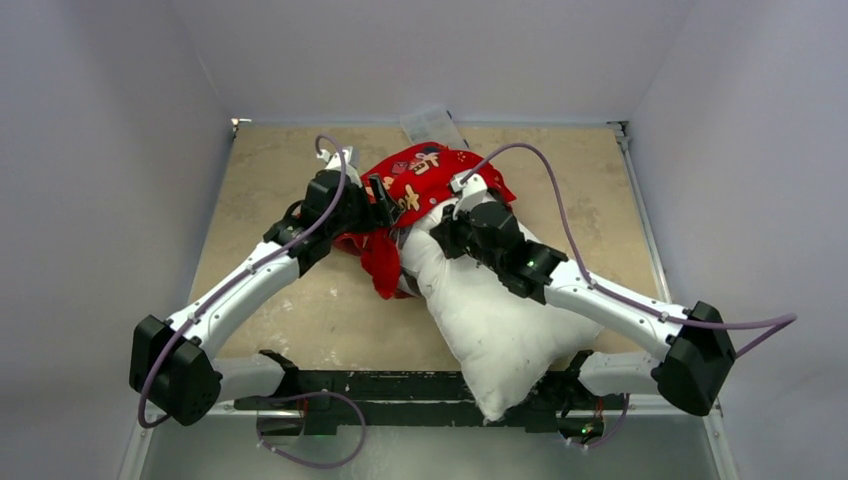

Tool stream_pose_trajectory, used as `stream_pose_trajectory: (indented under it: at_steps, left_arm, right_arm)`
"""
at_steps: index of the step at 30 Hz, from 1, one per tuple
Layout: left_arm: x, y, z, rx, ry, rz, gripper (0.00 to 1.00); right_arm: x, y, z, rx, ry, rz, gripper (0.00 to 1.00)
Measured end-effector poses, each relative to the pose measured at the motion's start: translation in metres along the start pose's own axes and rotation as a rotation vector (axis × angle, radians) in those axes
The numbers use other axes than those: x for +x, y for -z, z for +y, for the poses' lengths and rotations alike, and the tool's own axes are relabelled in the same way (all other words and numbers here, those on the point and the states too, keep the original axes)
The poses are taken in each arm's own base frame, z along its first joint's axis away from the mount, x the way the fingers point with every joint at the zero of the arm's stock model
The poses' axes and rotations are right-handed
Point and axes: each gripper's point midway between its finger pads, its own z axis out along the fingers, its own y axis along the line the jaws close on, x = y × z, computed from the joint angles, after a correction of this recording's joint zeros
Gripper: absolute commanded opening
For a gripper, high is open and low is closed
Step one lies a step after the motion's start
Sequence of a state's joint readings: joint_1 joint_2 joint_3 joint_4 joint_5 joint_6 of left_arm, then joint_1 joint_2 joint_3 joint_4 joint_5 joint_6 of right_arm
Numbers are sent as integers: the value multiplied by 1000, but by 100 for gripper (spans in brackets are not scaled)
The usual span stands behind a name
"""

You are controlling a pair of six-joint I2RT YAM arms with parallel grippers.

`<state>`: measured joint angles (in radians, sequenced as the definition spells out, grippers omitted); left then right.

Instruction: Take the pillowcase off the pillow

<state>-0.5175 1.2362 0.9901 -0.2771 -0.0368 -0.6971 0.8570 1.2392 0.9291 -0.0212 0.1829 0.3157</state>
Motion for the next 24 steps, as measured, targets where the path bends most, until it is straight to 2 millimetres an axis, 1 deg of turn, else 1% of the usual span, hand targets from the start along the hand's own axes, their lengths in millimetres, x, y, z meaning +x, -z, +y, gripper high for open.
stream_pose_trajectory:
  at_steps: [2, 3, 4, 8, 10, 13, 15, 17, 19, 22, 24]
  left_arm:
    - [1, -1, -7, 40, 3, 3, 48]
    - [3, -3, -9, 54, 7, 10, 38]
    - [6, -4, -9, 62, 13, 14, 30]
    - [21, -11, 0, 52, 32, 35, 0]
    - [23, -12, 7, 22, 36, 26, 0]
    - [18, -8, 20, -61, 35, -15, 0]
    - [12, -2, 33, -132, 36, -52, 0]
    - [2, 8, 50, -225, 38, -110, 0]
    - [-9, 20, 67, -314, 44, -169, 0]
    - [-25, 31, 84, -409, 60, -226, 0]
    - [-37, 37, 100, -483, 71, -265, 0]
  right_arm:
    - [3, -2, 0, -1, 0, 8, 0]
    - [3, -2, 1, -4, 0, 10, 0]
    - [3, -2, 2, -8, -2, 11, 0]
    - [2, 2, 4, -18, -19, 6, 0]
    - [0, 8, 2, -13, -34, 1, 0]
    - [-8, 19, -3, 18, -63, -26, 0]
    - [-15, 27, -6, 33, -83, -49, 0]
    - [-22, 37, -8, 43, -101, -71, 0]
    - [-33, 50, -6, 30, -118, -107, 0]
    - [-54, 73, 0, -14, -136, -180, 0]
    - [-75, 92, 2, -38, -154, -256, 0]
